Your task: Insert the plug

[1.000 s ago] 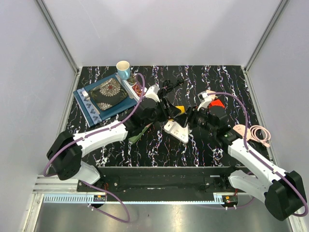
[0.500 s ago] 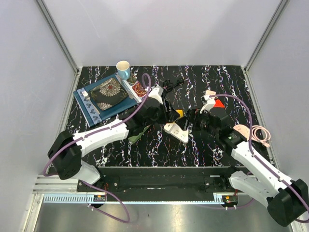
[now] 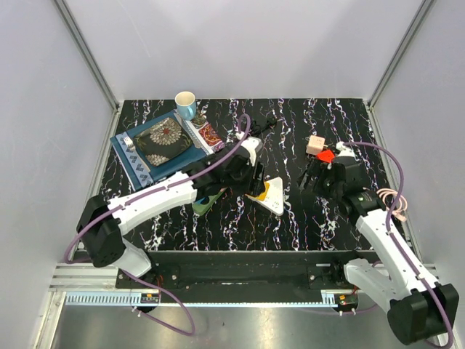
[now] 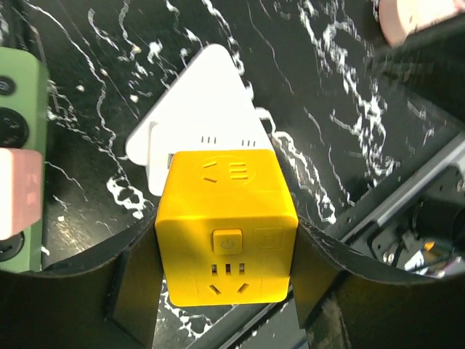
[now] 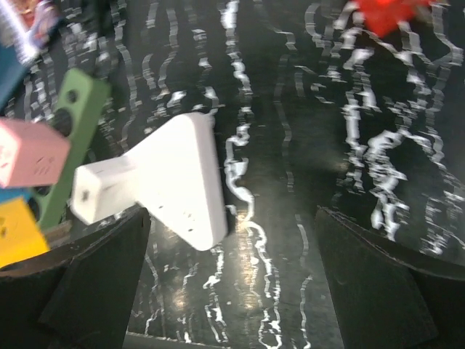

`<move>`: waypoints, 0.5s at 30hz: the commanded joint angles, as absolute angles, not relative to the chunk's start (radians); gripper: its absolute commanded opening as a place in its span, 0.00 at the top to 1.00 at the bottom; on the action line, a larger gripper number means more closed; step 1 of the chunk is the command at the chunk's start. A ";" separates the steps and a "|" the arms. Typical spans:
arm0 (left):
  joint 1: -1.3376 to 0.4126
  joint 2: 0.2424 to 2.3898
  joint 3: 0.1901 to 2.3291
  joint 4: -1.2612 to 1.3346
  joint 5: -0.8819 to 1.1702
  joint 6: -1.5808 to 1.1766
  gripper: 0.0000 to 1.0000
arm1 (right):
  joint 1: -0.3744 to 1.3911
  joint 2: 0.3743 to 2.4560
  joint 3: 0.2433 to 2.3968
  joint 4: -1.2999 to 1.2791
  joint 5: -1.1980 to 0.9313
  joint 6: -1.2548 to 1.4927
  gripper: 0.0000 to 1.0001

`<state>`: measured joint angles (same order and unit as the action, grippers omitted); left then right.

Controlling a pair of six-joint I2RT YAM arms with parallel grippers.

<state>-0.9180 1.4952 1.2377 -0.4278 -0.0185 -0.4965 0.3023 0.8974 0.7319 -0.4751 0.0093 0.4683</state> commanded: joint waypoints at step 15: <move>-0.977 1.723 1.515 -0.560 0.193 -0.414 1.00 | 0.193 0.877 0.719 -0.598 -0.015 0.546 0.00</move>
